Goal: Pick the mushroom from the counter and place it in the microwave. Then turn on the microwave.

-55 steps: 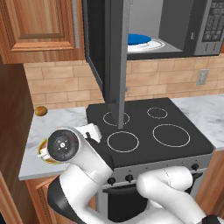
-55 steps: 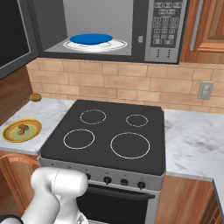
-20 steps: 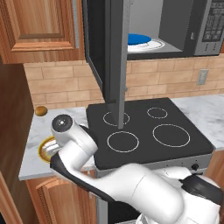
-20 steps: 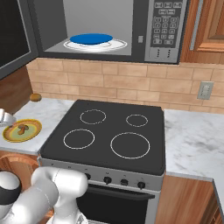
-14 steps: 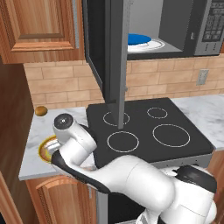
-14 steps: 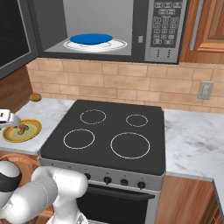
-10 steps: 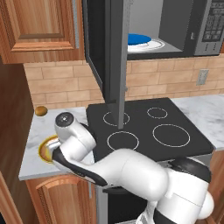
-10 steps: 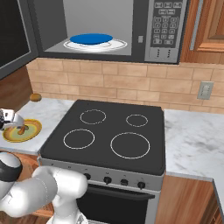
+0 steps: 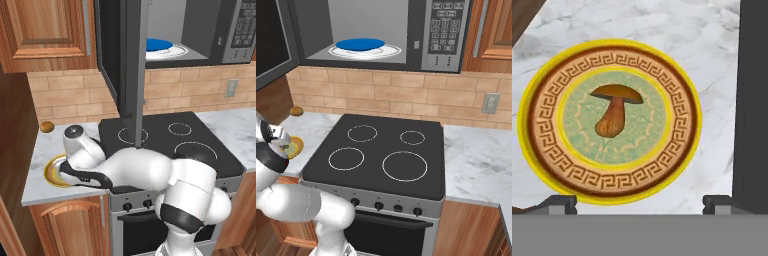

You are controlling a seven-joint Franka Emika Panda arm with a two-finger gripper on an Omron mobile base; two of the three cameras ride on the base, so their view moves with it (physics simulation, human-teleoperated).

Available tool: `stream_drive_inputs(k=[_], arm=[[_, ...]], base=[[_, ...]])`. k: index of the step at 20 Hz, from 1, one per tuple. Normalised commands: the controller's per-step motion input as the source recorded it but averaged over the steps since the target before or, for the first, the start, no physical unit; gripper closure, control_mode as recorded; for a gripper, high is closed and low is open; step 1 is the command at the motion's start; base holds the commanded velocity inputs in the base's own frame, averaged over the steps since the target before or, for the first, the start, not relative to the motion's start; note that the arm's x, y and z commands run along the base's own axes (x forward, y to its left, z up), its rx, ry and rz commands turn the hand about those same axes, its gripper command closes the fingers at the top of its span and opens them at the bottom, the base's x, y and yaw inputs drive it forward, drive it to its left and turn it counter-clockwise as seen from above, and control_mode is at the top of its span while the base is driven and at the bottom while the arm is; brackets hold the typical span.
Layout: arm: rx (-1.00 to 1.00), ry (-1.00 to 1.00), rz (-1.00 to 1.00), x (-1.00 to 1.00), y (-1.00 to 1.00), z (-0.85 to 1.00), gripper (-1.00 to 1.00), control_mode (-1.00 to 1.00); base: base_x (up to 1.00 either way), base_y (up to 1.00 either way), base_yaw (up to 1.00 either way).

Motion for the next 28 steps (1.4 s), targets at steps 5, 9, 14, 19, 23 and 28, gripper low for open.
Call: stream_drive_inputs(k=[5,9,14,19,23,28], arm=[[0.0,0.08,0.0,0.29,0.27,-0.31,-1.0,-1.0],[0.0,0.04,0.0,0.21,0.26,-0.28,-1.0,-1.0],[0.0,0.0,0.0,0.22,0.22,-0.19,-1.0,-1.0],[0.0,0.0,-0.01,0.25,0.15,-0.13,-1.0,-1.0],[0.0,0.0,-0.01,0.19,0.11,-0.15,-1.0,-1.0],[0.0,0.0,-0.01,0.23,0.13,-0.13,-1.0,-1.0]], base=[[0.0,0.0,0.0],[0.0,0.0,0.0],[0.0,0.0,0.0],[0.0,0.0,0.0],[0.0,0.0,0.0],[0.0,0.0,0.0]])
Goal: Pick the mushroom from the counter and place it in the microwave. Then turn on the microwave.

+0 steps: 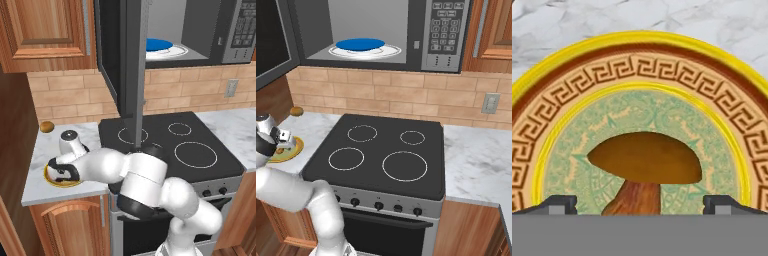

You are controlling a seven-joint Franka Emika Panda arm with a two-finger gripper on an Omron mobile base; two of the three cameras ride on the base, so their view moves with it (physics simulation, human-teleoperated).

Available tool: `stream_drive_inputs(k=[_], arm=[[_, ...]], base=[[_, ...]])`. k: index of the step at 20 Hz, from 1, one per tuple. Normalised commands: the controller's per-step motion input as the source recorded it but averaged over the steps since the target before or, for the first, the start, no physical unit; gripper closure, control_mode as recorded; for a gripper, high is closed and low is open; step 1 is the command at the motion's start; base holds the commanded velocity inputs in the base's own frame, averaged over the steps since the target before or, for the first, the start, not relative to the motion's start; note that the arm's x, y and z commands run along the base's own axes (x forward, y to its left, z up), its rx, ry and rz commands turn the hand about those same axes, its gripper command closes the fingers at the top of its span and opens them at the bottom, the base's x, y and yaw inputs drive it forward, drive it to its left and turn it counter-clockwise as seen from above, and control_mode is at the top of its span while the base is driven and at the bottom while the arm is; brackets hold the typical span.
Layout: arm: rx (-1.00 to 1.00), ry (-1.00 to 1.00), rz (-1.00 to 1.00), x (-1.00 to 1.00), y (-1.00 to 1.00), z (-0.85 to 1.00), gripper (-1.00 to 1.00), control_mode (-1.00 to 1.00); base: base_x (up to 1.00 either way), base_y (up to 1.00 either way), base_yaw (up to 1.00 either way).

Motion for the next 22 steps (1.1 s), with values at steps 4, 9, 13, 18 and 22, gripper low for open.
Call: stream_drive_inputs(k=[4,9,13,18,22], arm=[[0.0,0.0,-0.01,0.23,0.11,-0.14,-1.0,-1.0],[0.0,0.02,-0.01,0.06,0.16,-0.31,1.0,-1.0],[0.0,0.03,-0.01,0.01,0.1,-0.26,1.0,-1.0],[0.0,0.0,0.0,-0.18,0.06,-0.02,1.0,-1.0],[0.0,0.0,0.0,-0.5,0.07,0.0,1.0,-1.0]], base=[[0.0,0.0,0.0],[0.0,0.0,0.0],[0.0,0.0,0.0],[0.0,0.0,0.0],[0.0,0.0,0.0]])
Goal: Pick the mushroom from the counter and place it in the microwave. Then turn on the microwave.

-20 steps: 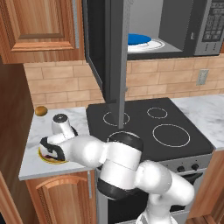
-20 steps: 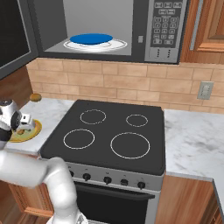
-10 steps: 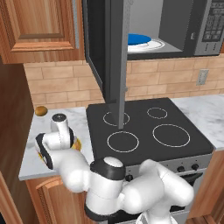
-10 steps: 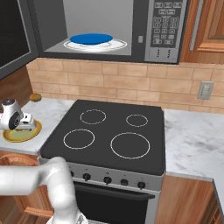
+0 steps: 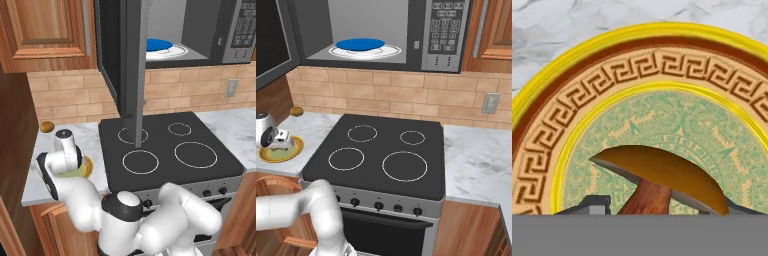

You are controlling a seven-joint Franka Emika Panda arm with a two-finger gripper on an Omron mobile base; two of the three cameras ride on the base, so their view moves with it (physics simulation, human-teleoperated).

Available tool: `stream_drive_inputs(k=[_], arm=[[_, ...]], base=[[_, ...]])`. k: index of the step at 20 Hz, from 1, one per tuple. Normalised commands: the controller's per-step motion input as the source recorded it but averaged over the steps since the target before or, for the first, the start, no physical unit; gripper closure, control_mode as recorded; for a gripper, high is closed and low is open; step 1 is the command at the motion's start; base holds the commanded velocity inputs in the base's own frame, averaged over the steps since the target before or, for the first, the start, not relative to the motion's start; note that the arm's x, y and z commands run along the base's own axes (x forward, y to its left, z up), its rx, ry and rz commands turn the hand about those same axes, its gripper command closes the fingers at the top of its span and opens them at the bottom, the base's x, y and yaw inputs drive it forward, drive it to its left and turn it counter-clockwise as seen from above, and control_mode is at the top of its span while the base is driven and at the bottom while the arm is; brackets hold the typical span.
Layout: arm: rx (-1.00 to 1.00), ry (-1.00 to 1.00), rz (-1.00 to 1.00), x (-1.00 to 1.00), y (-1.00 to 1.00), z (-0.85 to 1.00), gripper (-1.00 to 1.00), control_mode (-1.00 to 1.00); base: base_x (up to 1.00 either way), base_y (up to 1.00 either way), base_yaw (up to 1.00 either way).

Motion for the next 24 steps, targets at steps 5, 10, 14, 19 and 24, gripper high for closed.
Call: stream_drive_inputs(k=[5,10,14,19,24], arm=[[0.0,-0.1,0.0,-0.65,0.02,0.24,1.0,-1.0],[0.0,-0.11,0.0,-0.44,0.0,0.61,1.0,-1.0],[0.0,-0.1,0.0,-0.46,0.01,0.46,1.0,-1.0],[0.0,-0.08,-0.01,-0.72,0.03,0.17,1.0,-1.0],[0.0,-0.09,-0.04,-0.9,0.0,0.31,1.0,-1.0]], base=[[0.0,0.0,0.0],[0.0,0.0,0.0],[0.0,0.0,0.0],[0.0,0.0,0.0],[0.0,0.0,0.0]])
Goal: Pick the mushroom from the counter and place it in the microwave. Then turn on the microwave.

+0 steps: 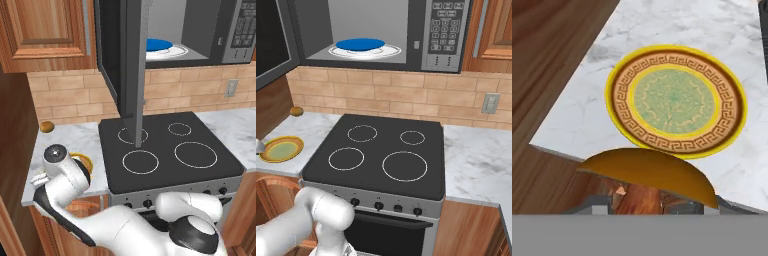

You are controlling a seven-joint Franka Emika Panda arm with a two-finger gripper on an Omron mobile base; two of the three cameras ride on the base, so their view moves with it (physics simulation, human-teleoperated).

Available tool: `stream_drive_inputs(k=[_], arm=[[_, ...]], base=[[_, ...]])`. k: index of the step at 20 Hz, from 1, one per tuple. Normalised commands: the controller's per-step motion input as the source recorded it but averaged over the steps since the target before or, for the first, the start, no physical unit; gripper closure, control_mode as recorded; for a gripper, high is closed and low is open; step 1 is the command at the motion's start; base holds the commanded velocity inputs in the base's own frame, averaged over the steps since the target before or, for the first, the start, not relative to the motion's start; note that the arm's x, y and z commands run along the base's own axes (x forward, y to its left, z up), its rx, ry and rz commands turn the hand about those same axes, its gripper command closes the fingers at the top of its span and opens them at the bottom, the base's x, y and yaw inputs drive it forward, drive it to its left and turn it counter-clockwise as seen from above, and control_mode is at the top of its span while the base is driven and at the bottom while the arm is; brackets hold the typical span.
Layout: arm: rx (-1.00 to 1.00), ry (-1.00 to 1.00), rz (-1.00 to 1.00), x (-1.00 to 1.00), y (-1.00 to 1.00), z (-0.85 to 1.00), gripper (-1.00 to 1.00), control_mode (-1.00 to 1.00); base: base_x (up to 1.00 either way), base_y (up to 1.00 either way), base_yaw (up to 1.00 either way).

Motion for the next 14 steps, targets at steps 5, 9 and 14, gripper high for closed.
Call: stream_drive_inputs(k=[5,9,14], arm=[[0.0,-0.1,-0.06,-0.99,0.0,0.44,1.0,-1.0],[0.0,-0.06,-0.1,-0.84,-0.09,0.52,1.0,-1.0],[0.0,-0.05,-0.11,-0.59,-0.22,0.61,1.0,-1.0]], base=[[0.0,0.0,0.0],[0.0,0.0,0.0],[0.0,0.0,0.0]])
